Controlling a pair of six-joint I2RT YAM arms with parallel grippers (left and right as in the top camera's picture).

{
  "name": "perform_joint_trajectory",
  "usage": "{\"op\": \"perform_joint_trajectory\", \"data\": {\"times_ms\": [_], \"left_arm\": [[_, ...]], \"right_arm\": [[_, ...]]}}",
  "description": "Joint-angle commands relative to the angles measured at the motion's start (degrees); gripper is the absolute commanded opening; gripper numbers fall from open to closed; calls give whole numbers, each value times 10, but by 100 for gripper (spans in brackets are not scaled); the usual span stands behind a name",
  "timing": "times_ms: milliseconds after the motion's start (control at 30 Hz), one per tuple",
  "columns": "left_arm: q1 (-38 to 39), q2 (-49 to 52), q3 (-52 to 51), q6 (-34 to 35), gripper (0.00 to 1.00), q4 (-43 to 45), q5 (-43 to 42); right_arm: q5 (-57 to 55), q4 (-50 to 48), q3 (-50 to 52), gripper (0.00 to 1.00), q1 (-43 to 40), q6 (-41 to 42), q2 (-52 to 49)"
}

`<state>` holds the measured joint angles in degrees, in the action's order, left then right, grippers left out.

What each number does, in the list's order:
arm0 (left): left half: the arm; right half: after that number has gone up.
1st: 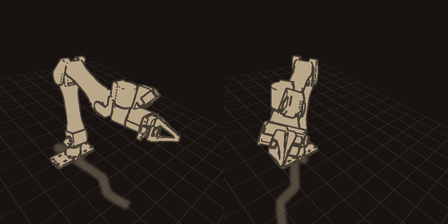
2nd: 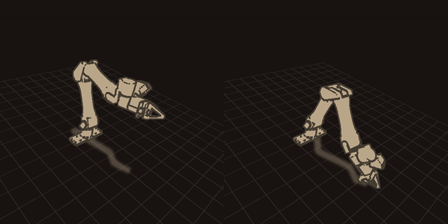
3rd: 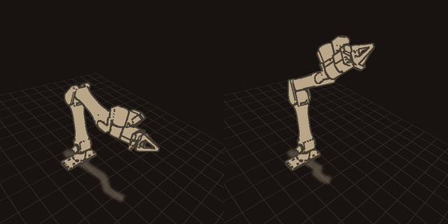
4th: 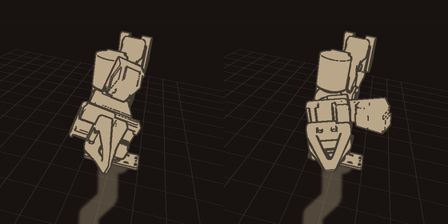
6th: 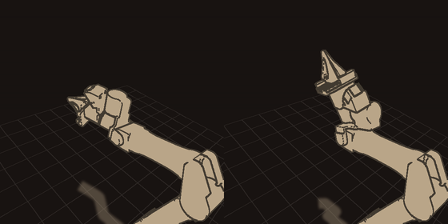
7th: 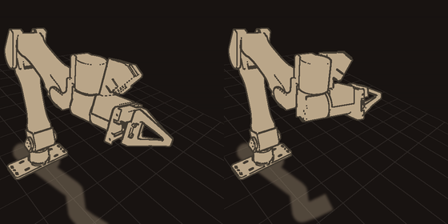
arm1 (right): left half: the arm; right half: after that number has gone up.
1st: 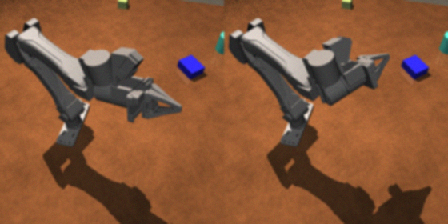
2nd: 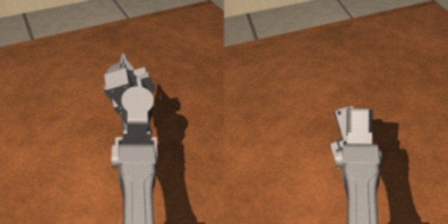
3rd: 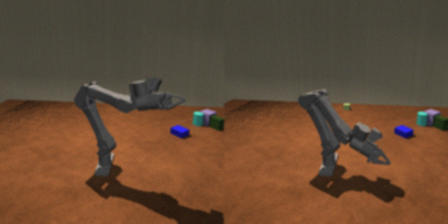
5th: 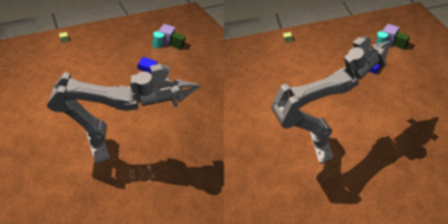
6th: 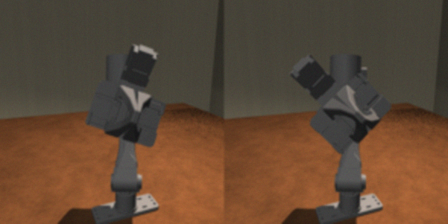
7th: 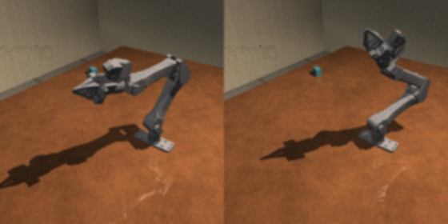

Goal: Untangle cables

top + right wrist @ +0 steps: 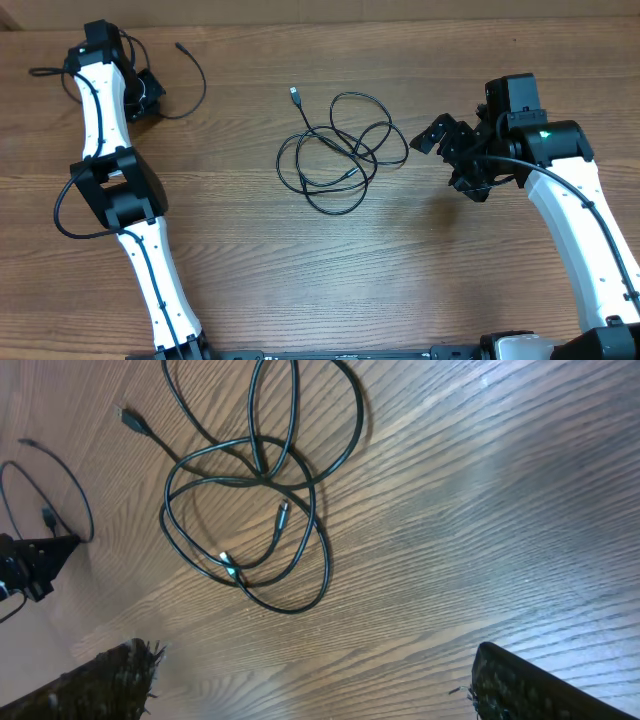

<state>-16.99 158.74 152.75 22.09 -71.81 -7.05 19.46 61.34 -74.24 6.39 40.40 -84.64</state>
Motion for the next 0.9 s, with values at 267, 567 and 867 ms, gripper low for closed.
{"op": "perform_joint_trajectory", "data": {"times_ms": [267,567,867], "left_arm": [[2,58,-12,94,4,129,-280],[-15,56,94,107,4,28,-200],[-23,38,273,107,55,-128,-67]], "right_arm": [[-4,-1,-7,100,-1,-4,5],[-4,-1,-7,100,-1,-4,5],[-4,-1,-7,100,-1,-4,5]]}}
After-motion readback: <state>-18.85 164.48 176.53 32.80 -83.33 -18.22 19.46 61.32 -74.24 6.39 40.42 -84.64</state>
